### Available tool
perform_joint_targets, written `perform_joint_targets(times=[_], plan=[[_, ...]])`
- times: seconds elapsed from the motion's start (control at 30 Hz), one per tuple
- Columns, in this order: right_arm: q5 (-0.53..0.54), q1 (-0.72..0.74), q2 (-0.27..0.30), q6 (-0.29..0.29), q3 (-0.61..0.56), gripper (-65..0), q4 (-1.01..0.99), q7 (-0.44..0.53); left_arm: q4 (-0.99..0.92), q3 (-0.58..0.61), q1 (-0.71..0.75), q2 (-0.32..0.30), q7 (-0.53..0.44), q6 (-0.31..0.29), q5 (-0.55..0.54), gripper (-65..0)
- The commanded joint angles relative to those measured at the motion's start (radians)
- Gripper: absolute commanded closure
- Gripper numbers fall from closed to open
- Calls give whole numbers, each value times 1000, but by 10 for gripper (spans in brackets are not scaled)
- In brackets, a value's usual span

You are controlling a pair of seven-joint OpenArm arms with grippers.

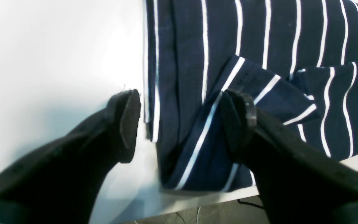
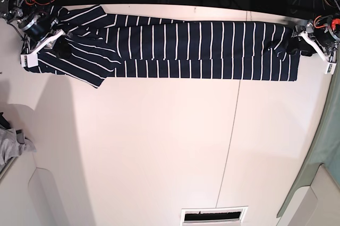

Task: Layout the t-shirt on the table in an organized manner, then fold the t-shirt properly
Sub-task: 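Fold the shirt strip again with both grippers, pressing it flat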

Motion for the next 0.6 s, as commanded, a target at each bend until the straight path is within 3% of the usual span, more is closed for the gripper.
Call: perform_joint_targets(times=[0.0, 0.2, 0.43, 0.5, 0.57], plan=[[-18, -1, 14, -10, 0, 0, 2, -21, 7, -5, -2, -17, -7, -15, -13, -430], [-18, -1, 14, -10, 0, 0, 2, -21, 7, 3, -3, -8, 31, -80, -61, -430], [-18, -1, 14, -10, 0, 0, 2, -22, 7, 4, -2, 2, 55, -84, -114, -421], [-18, -1, 14, -10, 0, 0, 2, -22, 8, 4, -3, 2, 55, -84, -150, -335], [-18, -1, 14, -10, 0, 0, 2, -22, 8, 4, -3, 2, 54, -84, -177, -158]])
